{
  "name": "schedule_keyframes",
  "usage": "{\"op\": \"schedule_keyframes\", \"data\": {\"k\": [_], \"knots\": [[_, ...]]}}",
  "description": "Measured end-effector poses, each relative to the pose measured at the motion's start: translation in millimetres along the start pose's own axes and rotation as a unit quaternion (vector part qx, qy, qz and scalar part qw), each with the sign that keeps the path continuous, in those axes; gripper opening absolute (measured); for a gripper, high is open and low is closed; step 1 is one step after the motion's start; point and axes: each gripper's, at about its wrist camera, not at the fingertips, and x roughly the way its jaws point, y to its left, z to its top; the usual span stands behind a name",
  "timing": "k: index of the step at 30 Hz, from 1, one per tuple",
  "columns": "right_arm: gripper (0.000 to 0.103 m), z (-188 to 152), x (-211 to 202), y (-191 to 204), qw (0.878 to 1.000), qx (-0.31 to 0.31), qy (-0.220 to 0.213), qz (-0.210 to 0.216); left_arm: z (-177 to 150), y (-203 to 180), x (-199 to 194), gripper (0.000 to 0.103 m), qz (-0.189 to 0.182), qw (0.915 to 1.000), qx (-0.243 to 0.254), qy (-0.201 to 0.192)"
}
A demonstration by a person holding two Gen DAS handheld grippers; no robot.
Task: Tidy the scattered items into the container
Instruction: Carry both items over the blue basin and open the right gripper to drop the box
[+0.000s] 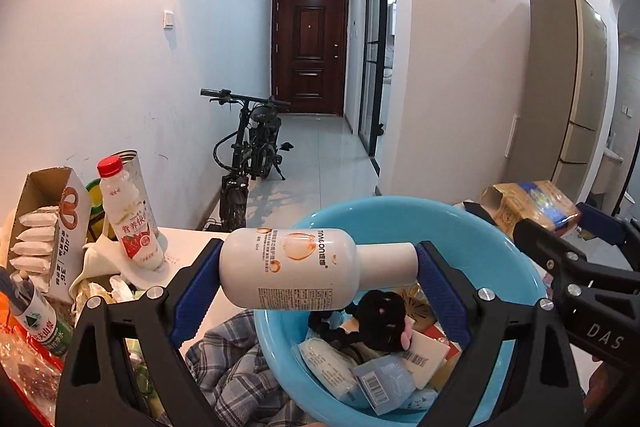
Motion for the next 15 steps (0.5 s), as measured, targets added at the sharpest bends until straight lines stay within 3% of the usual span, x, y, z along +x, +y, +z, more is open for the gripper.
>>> {"op": "schedule_keyframes", "data": {"k": [15], "knots": [[0.088, 1.4, -1.2, -7.6, 1.000, -0.003, 0.000, -0.011, -3.3, -7.4, 7.9, 0.092, -0.010, 0.9998, 0.014, 0.012]]}}
